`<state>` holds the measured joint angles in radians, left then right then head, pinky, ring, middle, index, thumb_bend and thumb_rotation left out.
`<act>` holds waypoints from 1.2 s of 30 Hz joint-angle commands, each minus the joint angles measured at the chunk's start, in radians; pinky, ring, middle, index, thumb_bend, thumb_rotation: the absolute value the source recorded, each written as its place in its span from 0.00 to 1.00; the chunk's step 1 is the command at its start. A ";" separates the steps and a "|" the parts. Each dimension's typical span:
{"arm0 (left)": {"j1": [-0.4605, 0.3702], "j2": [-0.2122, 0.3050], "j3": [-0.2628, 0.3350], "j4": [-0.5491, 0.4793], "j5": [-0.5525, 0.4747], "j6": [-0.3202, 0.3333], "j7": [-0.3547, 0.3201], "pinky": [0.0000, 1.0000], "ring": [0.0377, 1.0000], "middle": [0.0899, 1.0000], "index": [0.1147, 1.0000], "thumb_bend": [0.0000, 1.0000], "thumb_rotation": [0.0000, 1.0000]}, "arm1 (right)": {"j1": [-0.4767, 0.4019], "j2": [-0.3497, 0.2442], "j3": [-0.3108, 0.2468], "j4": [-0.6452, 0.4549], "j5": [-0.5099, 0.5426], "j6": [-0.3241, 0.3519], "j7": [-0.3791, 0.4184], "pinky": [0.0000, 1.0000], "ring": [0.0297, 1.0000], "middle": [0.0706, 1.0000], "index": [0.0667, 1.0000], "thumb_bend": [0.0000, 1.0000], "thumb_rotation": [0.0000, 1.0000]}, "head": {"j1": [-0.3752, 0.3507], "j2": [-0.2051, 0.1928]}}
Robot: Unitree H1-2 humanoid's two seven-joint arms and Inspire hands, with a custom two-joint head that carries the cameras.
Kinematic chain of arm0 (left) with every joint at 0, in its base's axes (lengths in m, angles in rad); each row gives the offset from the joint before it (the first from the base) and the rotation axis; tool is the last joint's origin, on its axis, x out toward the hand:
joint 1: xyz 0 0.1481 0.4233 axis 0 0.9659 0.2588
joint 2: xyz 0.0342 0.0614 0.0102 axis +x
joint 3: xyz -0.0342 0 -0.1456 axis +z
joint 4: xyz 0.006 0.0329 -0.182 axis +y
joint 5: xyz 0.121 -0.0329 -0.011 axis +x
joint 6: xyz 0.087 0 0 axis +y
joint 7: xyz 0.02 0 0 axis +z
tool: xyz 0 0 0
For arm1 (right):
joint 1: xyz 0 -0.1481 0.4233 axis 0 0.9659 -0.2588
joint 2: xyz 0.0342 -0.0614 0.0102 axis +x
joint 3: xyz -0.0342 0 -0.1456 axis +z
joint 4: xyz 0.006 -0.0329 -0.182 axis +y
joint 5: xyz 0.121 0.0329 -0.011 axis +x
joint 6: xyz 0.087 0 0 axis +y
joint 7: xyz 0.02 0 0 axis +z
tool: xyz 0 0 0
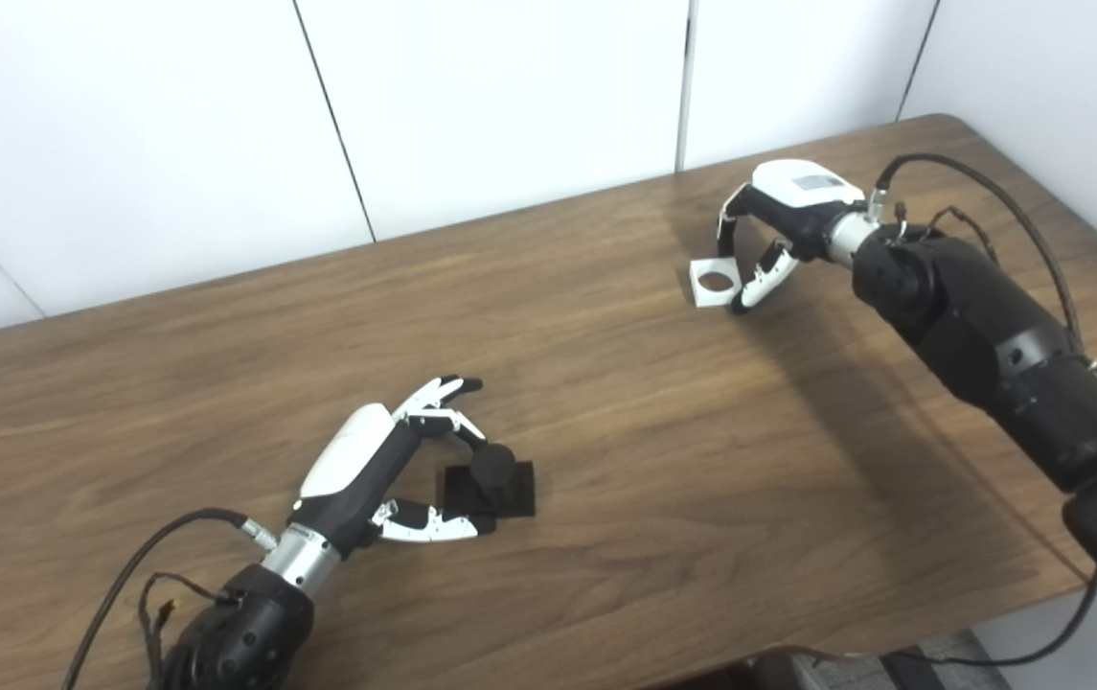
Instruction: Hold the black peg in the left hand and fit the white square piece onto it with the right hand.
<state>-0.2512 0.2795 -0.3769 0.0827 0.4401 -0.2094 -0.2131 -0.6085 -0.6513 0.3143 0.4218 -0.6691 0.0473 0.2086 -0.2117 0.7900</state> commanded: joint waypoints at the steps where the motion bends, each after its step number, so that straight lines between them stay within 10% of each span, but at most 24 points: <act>1: 0.004 0.010 -0.007 0.010 0.017 0.023 -0.030 0.82 0.97 0.92 0.43 0.52 0.08 | -0.010 -0.009 -0.010 -0.024 -0.007 -0.010 -0.021 0.91 0.84 0.76 0.45 0.52 0.13 | 0.002 0.000; 17: 0.000 0.010 -0.004 0.019 0.017 0.023 -0.029 0.82 0.97 0.92 0.43 0.52 0.08 | 0.004 -0.018 -0.103 -0.203 0.029 -0.079 -0.049 0.91 0.85 0.76 0.44 0.52 0.13 | 0.011 0.004; 36: 0.002 -0.008 -0.010 0.006 0.032 0.049 -0.032 0.83 0.98 0.93 0.43 0.52 0.08 | 0.030 0.033 -0.121 -0.548 0.108 -0.053 0.120 0.93 0.87 0.77 0.44 0.52 0.14 | 0.081 0.023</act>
<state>-0.2528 0.2686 -0.3762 0.0834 0.4519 -0.2054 -0.2132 -0.5381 -0.6095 0.2120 -0.0821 -0.5742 -0.0080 0.3205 -0.1305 0.8130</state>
